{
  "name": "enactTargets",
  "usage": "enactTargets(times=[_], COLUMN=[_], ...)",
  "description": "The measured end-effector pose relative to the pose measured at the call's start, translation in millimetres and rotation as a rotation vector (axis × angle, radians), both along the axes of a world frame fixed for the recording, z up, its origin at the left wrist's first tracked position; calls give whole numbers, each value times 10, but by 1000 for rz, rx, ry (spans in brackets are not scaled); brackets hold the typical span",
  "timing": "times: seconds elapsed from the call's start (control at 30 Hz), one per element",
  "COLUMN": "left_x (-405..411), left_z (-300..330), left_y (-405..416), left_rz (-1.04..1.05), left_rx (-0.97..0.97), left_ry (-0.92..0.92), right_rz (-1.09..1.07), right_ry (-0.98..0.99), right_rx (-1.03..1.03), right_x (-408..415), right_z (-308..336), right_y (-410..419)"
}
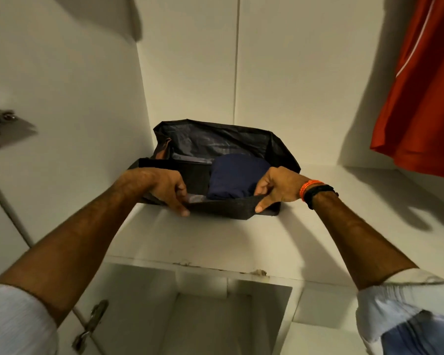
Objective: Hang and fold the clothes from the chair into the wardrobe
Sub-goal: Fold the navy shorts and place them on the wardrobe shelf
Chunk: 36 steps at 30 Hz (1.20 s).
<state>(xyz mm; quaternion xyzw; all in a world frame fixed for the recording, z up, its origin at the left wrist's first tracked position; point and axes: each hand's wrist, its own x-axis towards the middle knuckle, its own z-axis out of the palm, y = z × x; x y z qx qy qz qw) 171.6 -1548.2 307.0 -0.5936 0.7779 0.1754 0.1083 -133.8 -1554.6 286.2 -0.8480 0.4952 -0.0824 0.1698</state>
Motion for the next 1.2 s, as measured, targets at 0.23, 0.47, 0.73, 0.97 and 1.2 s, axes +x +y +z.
enactTargets(times=[0.23,0.47,0.73,0.97,1.2], left_x=[224,375,407,-21,-920], left_z=[72,402,461,265,-99], left_y=[129,39,-84,33,330], left_rz=[90,139,73,-91,-280], left_rx=[-356,-540,-537,-884,-752], left_ry=[-88,78,189,716,871], right_rz=[-149,-357,-408,-434,-606], right_ry=[-32,-70,-258,-387,-388], right_rx=[-197,-503,-518,-670,-640], right_x=[-18,179,253,431,122], right_z=[-6,355,415,298,-34], right_y=[96,73,178,412,1027])
